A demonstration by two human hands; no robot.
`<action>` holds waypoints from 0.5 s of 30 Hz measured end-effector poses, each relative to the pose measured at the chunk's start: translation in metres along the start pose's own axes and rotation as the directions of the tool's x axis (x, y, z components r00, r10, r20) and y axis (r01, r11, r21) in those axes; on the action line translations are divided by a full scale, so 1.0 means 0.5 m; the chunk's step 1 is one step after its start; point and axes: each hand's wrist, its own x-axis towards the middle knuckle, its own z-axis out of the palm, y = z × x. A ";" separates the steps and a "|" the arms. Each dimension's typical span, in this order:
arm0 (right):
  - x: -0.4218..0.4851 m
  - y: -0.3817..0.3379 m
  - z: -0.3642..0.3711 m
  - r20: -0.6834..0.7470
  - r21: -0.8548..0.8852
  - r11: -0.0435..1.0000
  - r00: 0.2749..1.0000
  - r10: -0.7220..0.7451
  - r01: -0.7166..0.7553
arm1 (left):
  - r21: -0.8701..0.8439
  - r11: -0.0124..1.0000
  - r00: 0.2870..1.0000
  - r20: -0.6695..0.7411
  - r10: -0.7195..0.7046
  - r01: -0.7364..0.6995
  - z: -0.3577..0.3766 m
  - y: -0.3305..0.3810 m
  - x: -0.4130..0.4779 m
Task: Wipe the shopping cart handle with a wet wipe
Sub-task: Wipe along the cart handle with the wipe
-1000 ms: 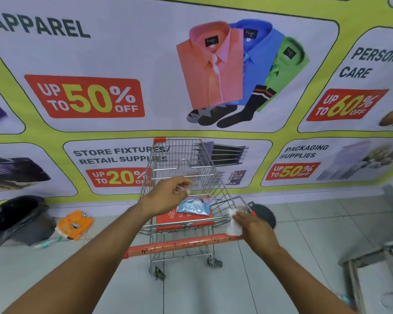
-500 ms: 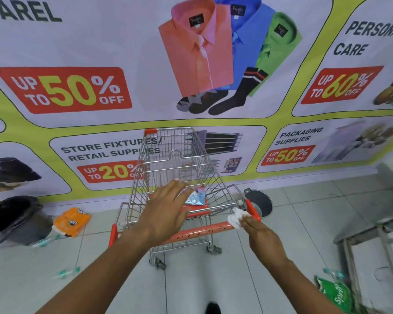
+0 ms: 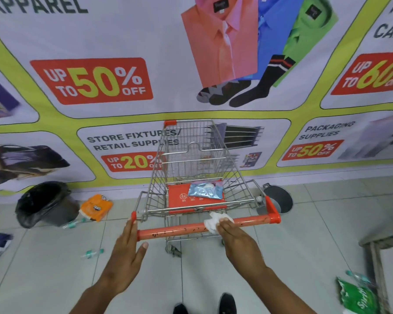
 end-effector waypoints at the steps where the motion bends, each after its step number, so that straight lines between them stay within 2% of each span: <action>1: 0.005 -0.018 0.010 0.014 0.008 1.000 1.000 -0.022 0.022 | -0.037 0.999 1.000 -0.004 -0.003 0.003 -0.004 -0.005 -0.001; 5: 0.012 -0.058 0.028 0.034 0.017 0.997 0.996 -0.079 0.078 | 0.011 1.000 1.000 0.008 -0.016 0.016 -0.005 -0.031 -0.001; 9: -0.002 -0.014 0.003 -0.009 -0.009 0.998 0.998 -0.062 0.061 | 0.112 0.993 1.000 0.007 0.030 -0.031 -0.002 -0.034 -0.003; 15: -0.058 0.160 -0.086 -0.121 -0.081 0.975 0.973 0.197 -0.207 | 0.184 0.982 0.998 -0.036 0.056 -0.049 0.015 -0.030 0.000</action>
